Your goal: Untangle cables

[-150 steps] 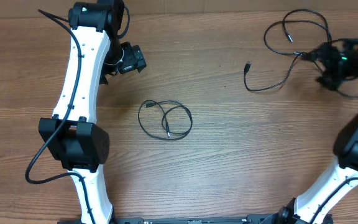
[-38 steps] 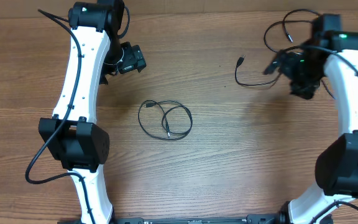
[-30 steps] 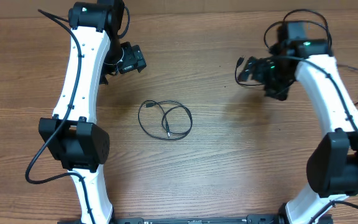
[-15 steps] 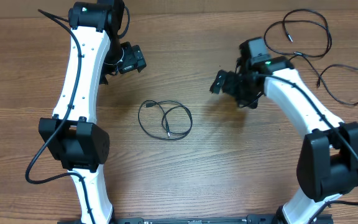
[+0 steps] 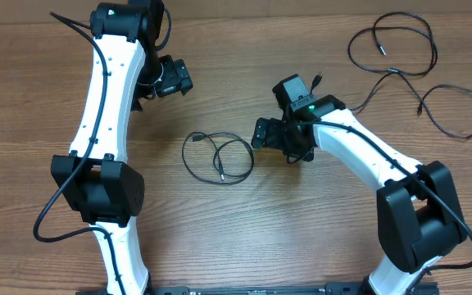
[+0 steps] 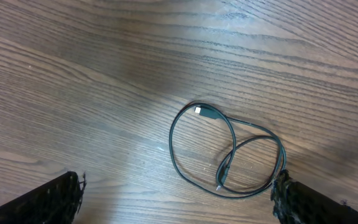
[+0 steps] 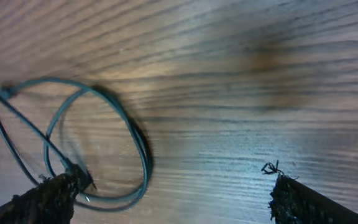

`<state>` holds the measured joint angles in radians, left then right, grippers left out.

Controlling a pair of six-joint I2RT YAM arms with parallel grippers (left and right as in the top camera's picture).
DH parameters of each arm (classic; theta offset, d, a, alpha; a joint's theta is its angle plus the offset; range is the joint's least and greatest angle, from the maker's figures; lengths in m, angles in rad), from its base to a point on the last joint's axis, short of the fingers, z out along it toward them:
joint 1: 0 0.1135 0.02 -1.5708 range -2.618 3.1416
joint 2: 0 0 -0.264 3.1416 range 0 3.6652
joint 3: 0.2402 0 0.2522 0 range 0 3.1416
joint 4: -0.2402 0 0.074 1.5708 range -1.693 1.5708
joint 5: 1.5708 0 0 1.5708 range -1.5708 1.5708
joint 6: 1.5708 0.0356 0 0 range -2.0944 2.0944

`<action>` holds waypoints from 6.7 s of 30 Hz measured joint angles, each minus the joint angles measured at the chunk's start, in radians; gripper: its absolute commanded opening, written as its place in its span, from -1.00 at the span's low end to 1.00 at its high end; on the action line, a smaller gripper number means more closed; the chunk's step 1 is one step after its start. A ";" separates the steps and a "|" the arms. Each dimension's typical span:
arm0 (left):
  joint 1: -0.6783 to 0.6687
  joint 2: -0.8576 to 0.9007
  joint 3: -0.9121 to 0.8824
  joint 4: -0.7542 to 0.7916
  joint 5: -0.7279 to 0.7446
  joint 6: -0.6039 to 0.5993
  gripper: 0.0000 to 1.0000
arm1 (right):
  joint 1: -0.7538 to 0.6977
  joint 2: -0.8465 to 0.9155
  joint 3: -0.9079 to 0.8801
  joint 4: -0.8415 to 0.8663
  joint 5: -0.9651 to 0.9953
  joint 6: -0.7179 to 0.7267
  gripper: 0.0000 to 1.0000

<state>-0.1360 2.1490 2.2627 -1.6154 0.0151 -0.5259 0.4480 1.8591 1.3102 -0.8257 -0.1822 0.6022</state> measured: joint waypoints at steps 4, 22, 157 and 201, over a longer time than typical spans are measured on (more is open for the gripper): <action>0.000 0.000 0.000 0.000 0.000 0.000 0.99 | -0.002 0.000 -0.005 0.034 0.012 0.054 1.00; 0.000 0.000 0.000 -0.016 0.130 -0.025 0.93 | -0.002 0.000 -0.044 0.079 0.018 0.093 1.00; -0.229 -0.128 -0.823 0.756 0.077 -0.156 -0.49 | 0.157 0.000 -0.108 0.177 0.102 0.109 0.71; -0.229 -0.128 -0.830 0.756 0.077 -0.172 -0.92 | 0.163 0.020 -0.188 0.246 0.138 0.183 -0.12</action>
<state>-0.3653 2.0209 1.4330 -0.8593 0.0925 -0.6975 0.6106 1.8790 1.1225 -0.5797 -0.0437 0.7853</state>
